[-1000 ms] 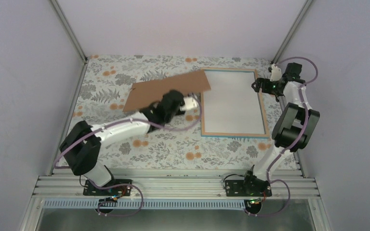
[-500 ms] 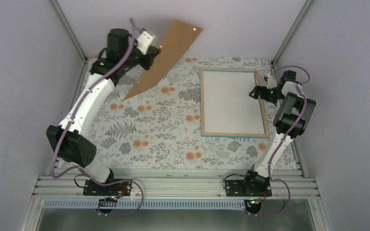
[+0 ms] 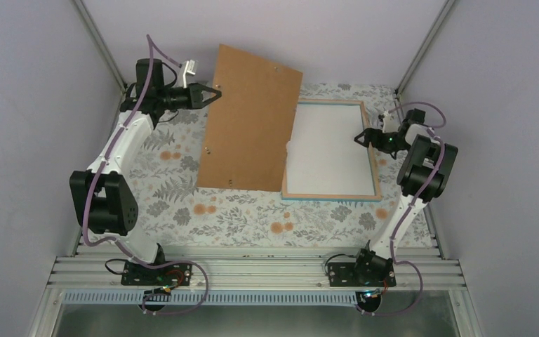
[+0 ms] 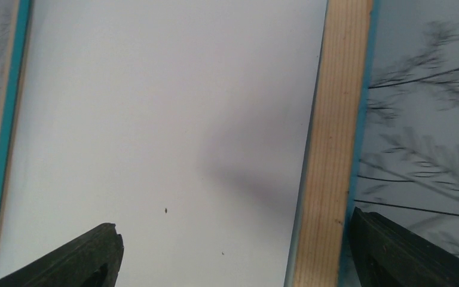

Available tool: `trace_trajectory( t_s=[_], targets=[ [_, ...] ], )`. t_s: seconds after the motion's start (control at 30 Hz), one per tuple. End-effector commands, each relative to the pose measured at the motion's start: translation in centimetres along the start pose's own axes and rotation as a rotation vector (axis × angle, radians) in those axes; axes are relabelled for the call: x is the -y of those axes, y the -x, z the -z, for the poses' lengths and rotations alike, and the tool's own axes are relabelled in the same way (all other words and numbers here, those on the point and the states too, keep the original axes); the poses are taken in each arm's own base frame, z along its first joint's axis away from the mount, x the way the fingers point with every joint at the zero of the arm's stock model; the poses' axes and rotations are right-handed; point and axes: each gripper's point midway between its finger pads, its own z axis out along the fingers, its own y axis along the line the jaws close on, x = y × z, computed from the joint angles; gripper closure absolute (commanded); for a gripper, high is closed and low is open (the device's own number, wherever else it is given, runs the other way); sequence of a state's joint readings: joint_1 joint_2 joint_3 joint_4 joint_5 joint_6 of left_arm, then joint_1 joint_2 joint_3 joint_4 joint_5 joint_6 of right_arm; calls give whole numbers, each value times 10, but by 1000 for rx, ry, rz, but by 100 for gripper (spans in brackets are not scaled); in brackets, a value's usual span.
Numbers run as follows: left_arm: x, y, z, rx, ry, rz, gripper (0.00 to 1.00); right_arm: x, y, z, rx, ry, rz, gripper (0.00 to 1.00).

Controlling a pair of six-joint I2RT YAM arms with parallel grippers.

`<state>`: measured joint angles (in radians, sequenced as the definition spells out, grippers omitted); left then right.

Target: Put the photo into the frame

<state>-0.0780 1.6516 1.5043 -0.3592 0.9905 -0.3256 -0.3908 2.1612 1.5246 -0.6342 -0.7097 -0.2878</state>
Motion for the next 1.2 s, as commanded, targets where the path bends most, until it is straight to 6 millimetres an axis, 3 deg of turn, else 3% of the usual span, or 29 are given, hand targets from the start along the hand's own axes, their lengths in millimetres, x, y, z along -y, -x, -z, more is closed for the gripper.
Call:
trace_trajectory(
  t_s=[0.0,0.3,0.47,0.67,0.77,0.93,1.17],
  targets=[
    [30,2,16,28,-162,59,98,-40,-36,-26,-101,123,-94,6],
    [7,-13,33,56,-221,287,98,-104,-57,-40,-140,215,-90,5],
    [-10,-21,42,48,-195,362,97,-109,-68,-36,-152,197,-124,3],
    [-25,-73,37,5,-162,564,97,-129,-103,-23,-194,249,-236,2],
    [-27,-77,37,20,-170,573,98,-127,-126,-22,-234,213,-344,2],
    [-31,-91,32,48,-165,596,98,-134,-146,-20,-250,167,-479,7],
    [-43,-115,21,98,-168,603,98,-170,-166,-13,-242,269,-598,3]
  ],
)
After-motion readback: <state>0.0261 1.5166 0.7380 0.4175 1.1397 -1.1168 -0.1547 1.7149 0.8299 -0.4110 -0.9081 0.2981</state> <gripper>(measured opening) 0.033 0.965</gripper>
